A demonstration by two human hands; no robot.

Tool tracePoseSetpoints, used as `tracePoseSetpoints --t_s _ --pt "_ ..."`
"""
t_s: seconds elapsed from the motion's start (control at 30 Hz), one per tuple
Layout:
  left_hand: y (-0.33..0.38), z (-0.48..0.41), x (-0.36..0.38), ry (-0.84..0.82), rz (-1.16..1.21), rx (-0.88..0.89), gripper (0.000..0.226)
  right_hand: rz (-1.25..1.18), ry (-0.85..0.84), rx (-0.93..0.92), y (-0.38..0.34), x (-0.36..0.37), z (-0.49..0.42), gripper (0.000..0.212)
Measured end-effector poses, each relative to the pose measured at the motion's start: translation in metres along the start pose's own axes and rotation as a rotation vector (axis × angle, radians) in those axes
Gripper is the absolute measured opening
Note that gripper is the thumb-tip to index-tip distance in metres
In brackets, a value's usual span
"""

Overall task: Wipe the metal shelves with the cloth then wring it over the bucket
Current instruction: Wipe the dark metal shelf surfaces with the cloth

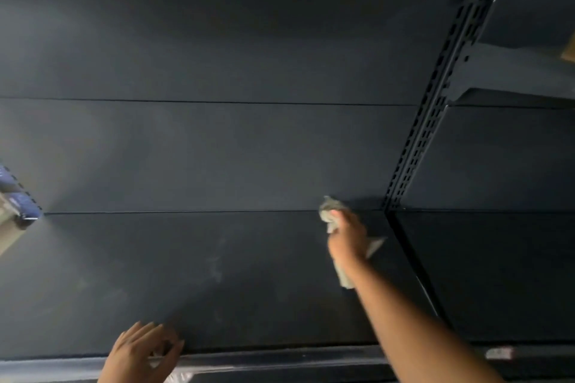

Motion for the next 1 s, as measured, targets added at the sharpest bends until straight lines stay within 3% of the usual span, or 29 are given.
tracePoseSetpoints --t_s 0.1,0.2,0.43,0.53,0.6,0.63,0.7,0.77,0.83,1.0 --pt "0.002 0.000 0.000 -0.045 0.025 -0.013 0.005 0.304 -0.072 0.265 0.087 -0.026 -0.041 0.045" --pt "0.002 -0.001 -0.001 -0.082 0.012 -0.008 0.003 0.405 -0.130 0.254 0.093 -0.009 -0.043 0.047" --pt "0.004 -0.004 0.002 -0.106 0.004 -0.002 0.003 0.162 -0.253 -0.037 -0.077 0.106 0.029 0.034" --pt "0.004 -0.002 0.006 -0.124 0.010 0.009 0.003 -0.141 -0.505 -0.235 -0.171 0.137 0.077 0.041" --pt "0.000 -0.002 0.007 -0.152 0.026 -0.020 0.005 -0.329 -0.687 -0.210 -0.205 0.137 0.098 0.043" --pt "-0.003 -0.003 0.007 -0.170 0.036 -0.044 0.007 -0.394 -0.687 -0.158 -0.208 0.133 0.098 0.043" --pt "-0.011 -0.004 0.011 -0.198 0.050 -0.074 0.012 -0.446 -0.509 -0.037 -0.187 0.109 0.079 0.039" --pt "-0.016 -0.003 0.015 -0.215 0.058 -0.072 0.018 -0.394 -0.260 0.045 -0.143 0.072 0.059 0.039" --pt "-0.020 -0.005 0.017 -0.203 0.082 -0.061 0.019 -0.244 -0.122 0.099 -0.087 0.030 0.049 0.042" --pt "-0.035 -0.010 0.004 -0.187 0.131 0.000 0.021 0.331 -0.184 0.284 0.012 -0.060 0.093 0.049"
Point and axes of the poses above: each hand's wrist, its own z-axis away from the middle knuckle, its own x-axis out of the palm, y = z × x, the point moved 9 cm from there along -z, towards the middle knuckle, and after that the axes turned 13 degrees about y, right-handed, at the moved point
